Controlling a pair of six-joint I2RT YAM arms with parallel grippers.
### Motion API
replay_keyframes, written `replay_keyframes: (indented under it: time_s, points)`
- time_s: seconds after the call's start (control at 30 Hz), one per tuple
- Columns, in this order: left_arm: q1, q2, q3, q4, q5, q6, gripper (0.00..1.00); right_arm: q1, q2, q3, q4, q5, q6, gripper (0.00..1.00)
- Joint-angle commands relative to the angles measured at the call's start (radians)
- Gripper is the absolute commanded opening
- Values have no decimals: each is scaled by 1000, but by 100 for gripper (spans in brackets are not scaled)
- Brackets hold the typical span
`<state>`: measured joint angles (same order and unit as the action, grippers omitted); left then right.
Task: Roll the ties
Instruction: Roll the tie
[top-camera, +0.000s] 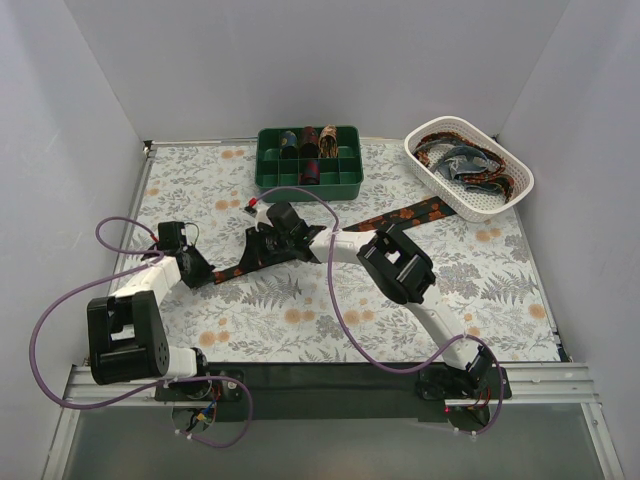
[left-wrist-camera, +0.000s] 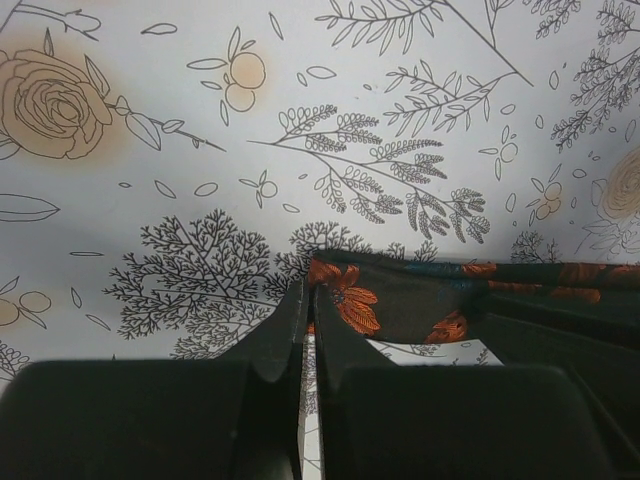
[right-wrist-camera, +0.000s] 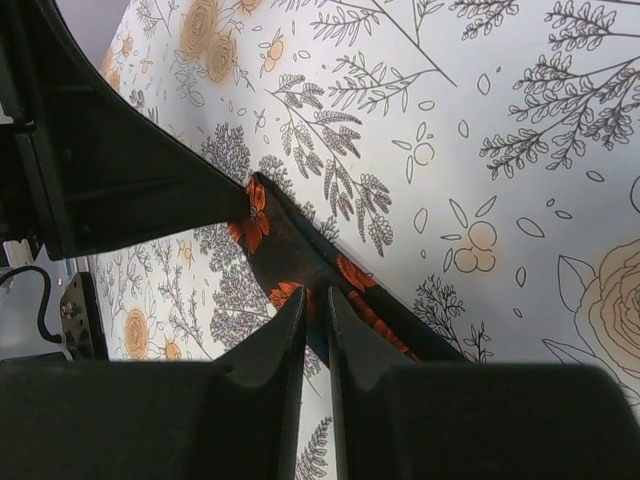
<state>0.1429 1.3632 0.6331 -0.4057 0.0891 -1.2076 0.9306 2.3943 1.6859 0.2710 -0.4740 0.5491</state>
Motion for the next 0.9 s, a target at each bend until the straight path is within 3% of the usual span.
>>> replay_keyframes:
  time_s: [0.0,0.43,0.87]
  points:
    - [4,7,33,-24,-18,11,0,-7,-83,-25,36,8,-12,18]
    - [4,14,45,-35,-25,11,0,-21,-73,-55,36,8,-6,9]
    - [4,-53,91,-79,7,-1,0,-32,-31,-80,27,2,-12,8]
